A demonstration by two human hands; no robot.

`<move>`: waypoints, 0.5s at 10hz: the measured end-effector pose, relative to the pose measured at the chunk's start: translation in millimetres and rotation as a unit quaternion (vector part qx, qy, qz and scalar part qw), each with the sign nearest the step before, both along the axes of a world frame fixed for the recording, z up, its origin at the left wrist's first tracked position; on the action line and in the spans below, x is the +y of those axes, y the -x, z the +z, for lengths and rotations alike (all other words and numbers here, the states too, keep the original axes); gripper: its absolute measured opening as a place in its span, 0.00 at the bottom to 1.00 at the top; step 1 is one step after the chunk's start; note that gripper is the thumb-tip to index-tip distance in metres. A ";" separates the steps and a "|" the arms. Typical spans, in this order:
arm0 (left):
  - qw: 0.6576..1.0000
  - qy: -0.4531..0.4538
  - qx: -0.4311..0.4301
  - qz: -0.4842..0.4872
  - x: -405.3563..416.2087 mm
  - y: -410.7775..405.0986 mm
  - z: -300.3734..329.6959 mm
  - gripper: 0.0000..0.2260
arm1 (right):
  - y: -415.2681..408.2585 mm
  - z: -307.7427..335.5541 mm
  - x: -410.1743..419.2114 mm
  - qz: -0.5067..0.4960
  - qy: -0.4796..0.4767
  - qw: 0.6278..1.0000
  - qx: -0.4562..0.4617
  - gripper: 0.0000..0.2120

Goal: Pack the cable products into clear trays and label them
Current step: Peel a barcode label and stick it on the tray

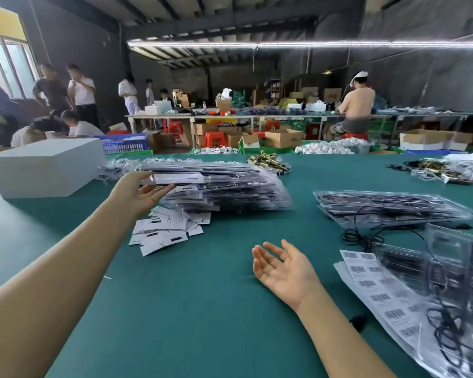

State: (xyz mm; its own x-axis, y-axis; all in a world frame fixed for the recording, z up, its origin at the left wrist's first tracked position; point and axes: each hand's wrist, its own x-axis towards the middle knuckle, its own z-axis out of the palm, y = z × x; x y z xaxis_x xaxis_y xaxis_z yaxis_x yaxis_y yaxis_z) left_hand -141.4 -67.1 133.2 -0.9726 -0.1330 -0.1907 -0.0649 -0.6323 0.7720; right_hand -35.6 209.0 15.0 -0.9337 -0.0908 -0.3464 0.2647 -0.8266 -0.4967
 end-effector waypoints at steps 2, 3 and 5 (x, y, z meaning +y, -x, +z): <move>0.979 0.177 -0.041 0.094 18.5 32.9 -8.8 0.17 | 1.4 0.0 -1.7 0.009 -0.013 1.000 0.002 0.11; 0.702 0.700 -0.078 0.105 16.9 39.1 -27.6 0.23 | 1.6 1.1 -2.7 0.012 -0.017 1.000 0.002 0.11; 0.804 0.553 -0.090 0.197 8.7 36.0 -37.2 0.22 | 1.0 2.3 -2.7 0.012 -0.011 1.000 0.002 0.11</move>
